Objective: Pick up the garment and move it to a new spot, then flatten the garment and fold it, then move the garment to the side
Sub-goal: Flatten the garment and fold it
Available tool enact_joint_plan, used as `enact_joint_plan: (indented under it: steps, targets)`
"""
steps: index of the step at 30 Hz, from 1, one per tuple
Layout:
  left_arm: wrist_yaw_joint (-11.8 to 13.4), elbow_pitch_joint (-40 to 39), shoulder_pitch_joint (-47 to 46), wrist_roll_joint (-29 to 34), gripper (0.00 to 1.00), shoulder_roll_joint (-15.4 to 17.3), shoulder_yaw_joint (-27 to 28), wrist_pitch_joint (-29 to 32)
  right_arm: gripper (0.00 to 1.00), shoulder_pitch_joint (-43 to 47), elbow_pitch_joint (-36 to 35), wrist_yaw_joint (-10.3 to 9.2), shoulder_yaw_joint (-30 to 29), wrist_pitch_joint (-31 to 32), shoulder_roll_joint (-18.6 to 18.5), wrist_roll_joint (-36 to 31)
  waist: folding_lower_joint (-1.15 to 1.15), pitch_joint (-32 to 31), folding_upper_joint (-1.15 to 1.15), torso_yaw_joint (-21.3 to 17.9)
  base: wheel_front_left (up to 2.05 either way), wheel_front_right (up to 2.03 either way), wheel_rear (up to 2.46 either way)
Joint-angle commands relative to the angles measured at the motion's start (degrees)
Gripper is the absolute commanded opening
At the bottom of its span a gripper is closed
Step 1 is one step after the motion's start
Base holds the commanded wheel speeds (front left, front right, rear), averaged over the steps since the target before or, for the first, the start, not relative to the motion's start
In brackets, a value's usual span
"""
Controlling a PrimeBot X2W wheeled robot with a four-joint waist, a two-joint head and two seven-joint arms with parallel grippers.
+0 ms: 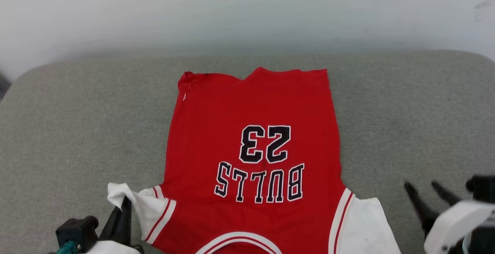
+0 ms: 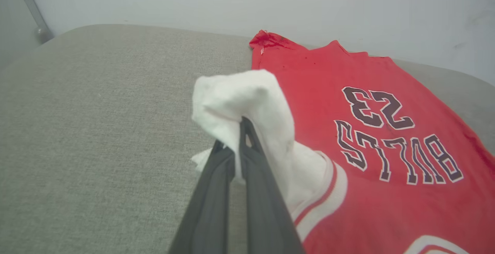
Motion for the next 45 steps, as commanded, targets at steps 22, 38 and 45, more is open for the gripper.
enact_joint_plan:
  steps: [22, 38, 45]
  targets:
    - [-6.0, -1.6, -19.8, 3.8, 0.0, -4.8, -7.2, -4.8, 1.0, -57.2, 40.5, -0.03, 0.6, 14.6, -6.6, 1.3, 0.0, 20.1, 0.0, 14.4, 0.0, 0.0, 0.0]
    - [-9.5, 0.9, -25.2, 4.5, 0.0, -8.9, -9.5, -6.7, 1.0, -68.1, 57.4, -0.06, -5.7, 22.6, -8.0, -8.6, 0.0, 26.0, 0.0, 20.6, 0.0, 0.0, 0.0]
    - [-10.3, 2.3, -24.9, 5.1, 0.0, -9.8, -9.2, -7.0, 0.0, -67.6, 60.2, -0.03, -8.5, 25.1, -6.0, -10.5, 0.0, 25.3, 0.0, 21.0, 0.0, 0.0, 0.0]
